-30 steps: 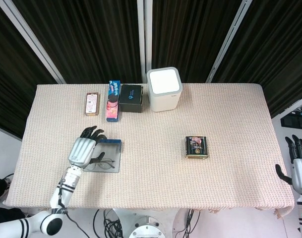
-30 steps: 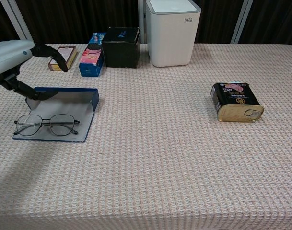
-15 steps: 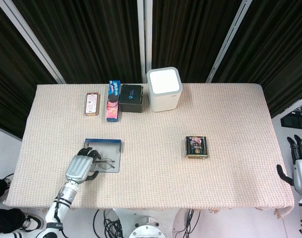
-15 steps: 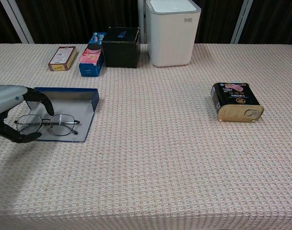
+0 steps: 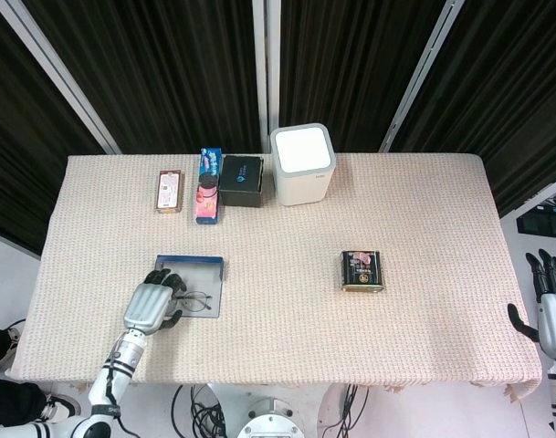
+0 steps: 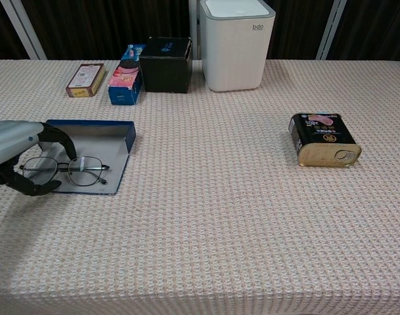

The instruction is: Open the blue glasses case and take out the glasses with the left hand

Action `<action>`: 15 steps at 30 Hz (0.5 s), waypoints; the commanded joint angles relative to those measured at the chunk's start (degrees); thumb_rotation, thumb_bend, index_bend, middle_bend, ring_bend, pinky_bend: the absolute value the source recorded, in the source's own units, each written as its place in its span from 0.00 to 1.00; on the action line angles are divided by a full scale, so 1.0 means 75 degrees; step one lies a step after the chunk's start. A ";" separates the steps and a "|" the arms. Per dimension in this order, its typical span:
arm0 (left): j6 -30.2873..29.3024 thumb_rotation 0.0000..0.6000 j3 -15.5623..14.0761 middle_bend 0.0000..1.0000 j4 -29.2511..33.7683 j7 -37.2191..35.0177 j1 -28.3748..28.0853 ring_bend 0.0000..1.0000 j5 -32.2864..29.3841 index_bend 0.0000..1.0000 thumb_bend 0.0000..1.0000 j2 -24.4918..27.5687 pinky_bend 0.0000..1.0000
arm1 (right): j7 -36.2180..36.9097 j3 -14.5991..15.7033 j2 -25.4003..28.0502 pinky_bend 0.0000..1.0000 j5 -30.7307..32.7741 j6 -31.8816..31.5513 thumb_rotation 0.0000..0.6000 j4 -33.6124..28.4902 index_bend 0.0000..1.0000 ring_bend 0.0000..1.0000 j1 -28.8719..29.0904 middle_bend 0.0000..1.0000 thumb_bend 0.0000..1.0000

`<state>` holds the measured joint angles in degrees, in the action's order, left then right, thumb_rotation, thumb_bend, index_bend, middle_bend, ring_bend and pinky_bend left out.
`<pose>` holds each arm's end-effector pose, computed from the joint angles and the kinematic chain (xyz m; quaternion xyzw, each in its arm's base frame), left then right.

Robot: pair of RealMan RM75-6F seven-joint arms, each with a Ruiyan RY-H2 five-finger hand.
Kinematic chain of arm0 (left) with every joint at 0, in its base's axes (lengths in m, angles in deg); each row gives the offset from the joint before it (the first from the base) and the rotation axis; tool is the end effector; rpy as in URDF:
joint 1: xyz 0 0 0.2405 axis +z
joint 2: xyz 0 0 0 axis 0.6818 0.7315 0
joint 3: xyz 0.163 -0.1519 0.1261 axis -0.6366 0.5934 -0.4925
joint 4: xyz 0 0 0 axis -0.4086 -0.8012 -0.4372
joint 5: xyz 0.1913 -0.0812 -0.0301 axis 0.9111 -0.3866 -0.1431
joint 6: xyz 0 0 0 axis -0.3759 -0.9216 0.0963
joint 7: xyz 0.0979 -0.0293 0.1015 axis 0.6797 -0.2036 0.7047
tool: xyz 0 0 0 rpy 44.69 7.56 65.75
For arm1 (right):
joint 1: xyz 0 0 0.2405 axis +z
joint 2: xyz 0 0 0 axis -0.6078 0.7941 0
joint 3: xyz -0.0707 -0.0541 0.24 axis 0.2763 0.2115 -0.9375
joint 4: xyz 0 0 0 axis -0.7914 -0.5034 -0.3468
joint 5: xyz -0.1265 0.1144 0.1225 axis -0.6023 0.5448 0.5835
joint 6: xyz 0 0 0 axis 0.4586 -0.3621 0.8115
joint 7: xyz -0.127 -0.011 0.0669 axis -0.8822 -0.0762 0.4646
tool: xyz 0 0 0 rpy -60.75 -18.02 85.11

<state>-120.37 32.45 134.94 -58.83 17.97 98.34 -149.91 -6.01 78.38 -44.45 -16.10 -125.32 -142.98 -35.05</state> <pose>-0.2154 0.2465 -0.0197 -0.7093 -0.4256 -0.3118 0.4674 -0.3379 -0.1806 0.1773 0.5438 -0.3854 0.3511 0.6577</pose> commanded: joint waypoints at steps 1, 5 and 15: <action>0.0056 1.00 0.0031 0.24 -0.0110 -0.0013 -0.0026 0.12 -0.0049 0.38 0.34 -0.0056 0.17 | -0.0002 -0.0001 0.0002 0.00 0.0000 0.0005 1.00 -0.0001 0.00 0.00 0.0004 0.00 0.28; 0.0066 1.00 0.0051 0.24 -0.0185 -0.0035 -0.0032 0.12 -0.0055 0.44 0.34 -0.0104 0.17 | 0.0008 -0.0004 0.0012 0.00 0.0014 0.0032 1.00 -0.0002 0.00 0.00 0.0013 0.00 0.28; 0.0083 1.00 0.0101 0.28 -0.0201 -0.0030 -0.0034 0.15 -0.0143 0.60 0.45 -0.0187 0.17 | 0.0026 0.0004 0.0033 0.00 0.0035 0.0087 1.00 -0.0005 0.00 0.00 0.0026 0.00 0.28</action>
<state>-119.71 33.19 133.42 -59.11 17.71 97.30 -151.30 -5.81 78.41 -44.20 -15.84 -124.67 -143.01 -34.86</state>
